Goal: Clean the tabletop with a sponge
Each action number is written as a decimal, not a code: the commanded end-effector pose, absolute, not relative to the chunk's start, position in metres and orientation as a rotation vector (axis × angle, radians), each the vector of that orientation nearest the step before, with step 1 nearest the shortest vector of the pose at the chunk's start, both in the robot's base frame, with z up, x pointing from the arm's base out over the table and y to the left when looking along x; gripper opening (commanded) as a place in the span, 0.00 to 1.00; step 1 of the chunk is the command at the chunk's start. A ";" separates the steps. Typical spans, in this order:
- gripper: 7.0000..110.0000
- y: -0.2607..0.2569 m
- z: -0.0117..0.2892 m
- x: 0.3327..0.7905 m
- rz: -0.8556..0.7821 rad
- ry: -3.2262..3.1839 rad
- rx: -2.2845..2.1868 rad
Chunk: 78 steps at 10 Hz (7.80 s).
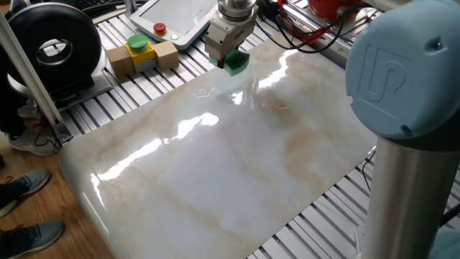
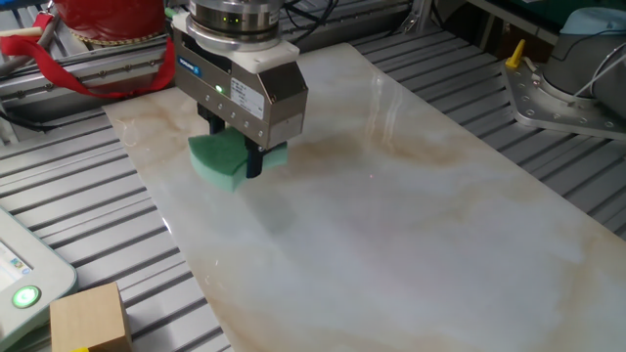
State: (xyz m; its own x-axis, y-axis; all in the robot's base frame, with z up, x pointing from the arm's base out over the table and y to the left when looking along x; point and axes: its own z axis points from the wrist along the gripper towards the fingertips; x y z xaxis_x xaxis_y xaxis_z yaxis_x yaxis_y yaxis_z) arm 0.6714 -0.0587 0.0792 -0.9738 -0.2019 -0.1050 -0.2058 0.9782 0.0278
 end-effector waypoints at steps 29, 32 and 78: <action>0.00 -0.044 0.090 0.640 -0.012 3.108 -0.506; 0.00 -0.040 0.087 0.652 0.004 3.070 -0.454; 0.00 -0.044 0.081 0.665 0.085 3.055 -0.312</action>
